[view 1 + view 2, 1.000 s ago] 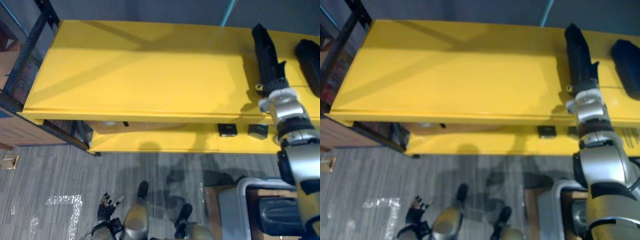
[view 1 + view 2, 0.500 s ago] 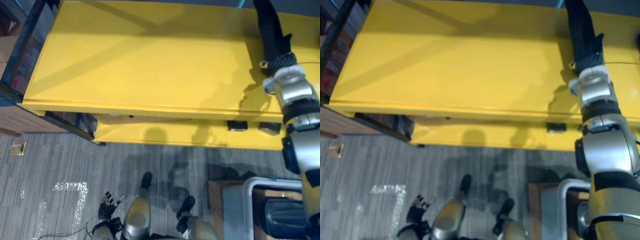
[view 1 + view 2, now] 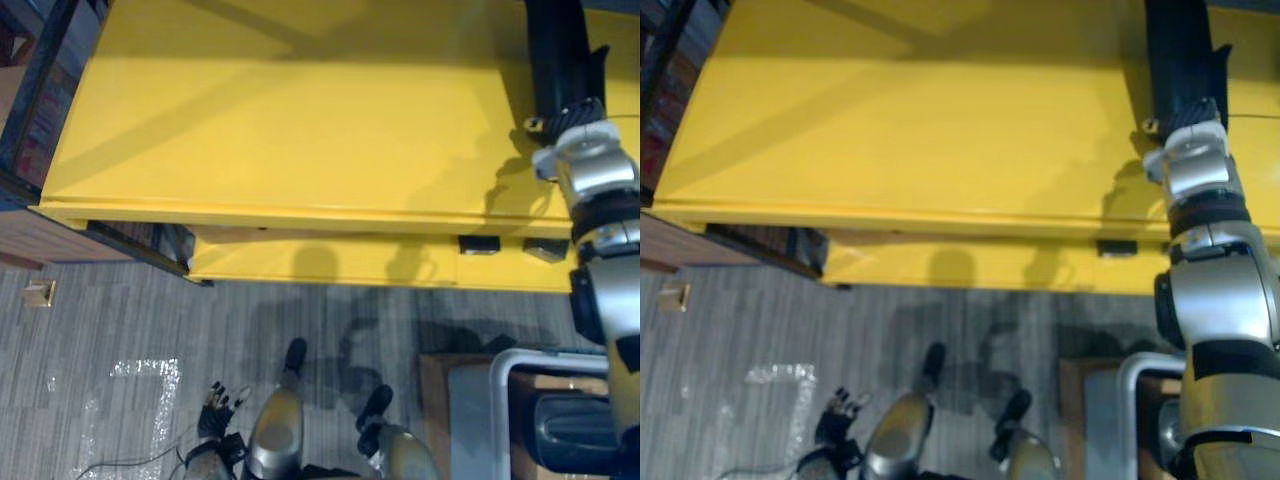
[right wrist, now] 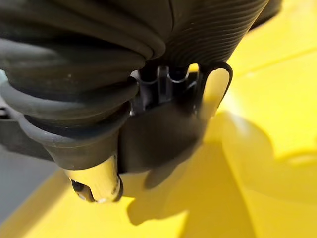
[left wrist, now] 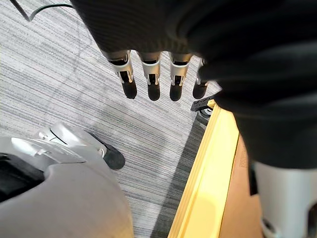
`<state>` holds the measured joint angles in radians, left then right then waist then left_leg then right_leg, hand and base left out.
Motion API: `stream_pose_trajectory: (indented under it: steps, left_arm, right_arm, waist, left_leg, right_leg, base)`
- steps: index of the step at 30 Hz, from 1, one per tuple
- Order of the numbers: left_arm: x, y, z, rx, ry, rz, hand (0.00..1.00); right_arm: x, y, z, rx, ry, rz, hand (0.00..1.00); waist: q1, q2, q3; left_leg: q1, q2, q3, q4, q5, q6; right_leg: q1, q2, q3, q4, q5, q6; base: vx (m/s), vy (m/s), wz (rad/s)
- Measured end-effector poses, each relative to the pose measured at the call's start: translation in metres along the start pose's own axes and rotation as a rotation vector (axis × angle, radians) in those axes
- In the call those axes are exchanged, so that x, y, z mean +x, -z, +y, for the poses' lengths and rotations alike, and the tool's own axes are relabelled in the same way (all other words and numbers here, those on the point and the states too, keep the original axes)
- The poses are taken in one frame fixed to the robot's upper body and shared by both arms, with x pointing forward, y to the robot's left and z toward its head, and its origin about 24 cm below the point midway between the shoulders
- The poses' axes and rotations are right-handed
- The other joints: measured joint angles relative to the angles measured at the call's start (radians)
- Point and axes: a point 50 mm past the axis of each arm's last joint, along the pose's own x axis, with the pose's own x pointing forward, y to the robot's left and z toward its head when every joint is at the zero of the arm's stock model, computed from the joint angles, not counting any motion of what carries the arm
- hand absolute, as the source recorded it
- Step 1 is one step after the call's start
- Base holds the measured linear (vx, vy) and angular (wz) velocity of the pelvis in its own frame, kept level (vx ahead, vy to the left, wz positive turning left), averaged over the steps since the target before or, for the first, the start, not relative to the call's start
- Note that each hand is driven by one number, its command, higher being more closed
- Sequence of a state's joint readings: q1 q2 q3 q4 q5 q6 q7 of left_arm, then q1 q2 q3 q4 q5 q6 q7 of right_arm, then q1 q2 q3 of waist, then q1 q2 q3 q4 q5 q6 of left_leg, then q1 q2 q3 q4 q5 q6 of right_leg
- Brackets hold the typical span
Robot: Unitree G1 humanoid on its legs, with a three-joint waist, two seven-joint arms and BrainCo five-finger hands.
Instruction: Walk over and take plastic housings, then place them on the shelf
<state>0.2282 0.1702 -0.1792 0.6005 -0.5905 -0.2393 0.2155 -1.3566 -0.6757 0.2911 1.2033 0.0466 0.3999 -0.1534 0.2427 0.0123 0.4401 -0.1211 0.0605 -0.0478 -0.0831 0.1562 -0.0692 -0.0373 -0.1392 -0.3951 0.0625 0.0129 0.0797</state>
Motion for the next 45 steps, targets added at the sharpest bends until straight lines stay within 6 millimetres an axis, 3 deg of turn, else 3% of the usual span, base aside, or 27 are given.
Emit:
stream_pose_trajectory:
  steps: [25, 34, 38, 41, 45]
  left_arm:
    - [0.001, -0.001, -0.001, 0.000, 0.003, -0.003, 0.00]
    - [0.001, 0.000, 0.001, 0.008, -0.002, -0.002, 0.00]
    - [0.001, 0.000, 0.002, 0.013, -0.004, -0.008, 0.00]
    - [0.001, 0.001, 0.005, 0.023, -0.010, -0.007, 0.00]
    - [0.001, 0.002, 0.014, 0.046, -0.030, 0.003, 0.00]
  right_arm:
    - [-0.002, -0.010, 0.013, 0.203, -0.056, -0.085, 0.00]
    - [-0.005, -0.026, 0.005, -0.018, 0.074, -0.290, 0.00]
    - [-0.015, -0.050, -0.009, -0.143, 0.232, -0.495, 0.00]
    - [-0.025, -0.065, -0.017, -0.178, 0.312, -0.618, 0.00]
    - [-0.035, -0.074, -0.010, -0.248, 0.323, -0.730, 0.00]
  waist:
    - [0.003, -0.001, 0.000]
    - [-0.014, -0.005, -0.003]
    - [-0.014, -0.009, -0.006]
    - [-0.017, -0.022, -0.015]
    - [-0.027, -0.053, -0.045]
  left_leg:
    - [0.020, 0.014, 0.026, 0.000, 0.000, 0.000]
    - [0.020, 0.015, 0.008, 0.000, 0.001, -0.002]
    - [0.028, 0.017, 0.006, 0.000, 0.001, -0.002]
    - [0.026, 0.019, 0.012, 0.000, 0.001, -0.003]
    - [0.026, 0.019, 0.032, -0.004, -0.001, -0.003]
  right_leg:
    - [0.004, 0.012, 0.025, -0.002, 0.008, -0.003]
    - [0.024, 0.019, 0.011, -0.025, 0.020, -0.001]
    - [0.041, 0.023, 0.009, -0.040, 0.026, -0.002]
    - [0.042, 0.027, 0.014, -0.054, 0.035, -0.004]
    - [0.043, 0.031, 0.030, -0.083, 0.051, -0.005]
  base:
    - [0.00, -0.001, -0.03]
    - [0.01, -0.004, 0.05]
    - [0.00, -0.005, 0.01]
    - [-0.01, 0.001, -0.06]
    - [-0.01, 0.007, -0.13]
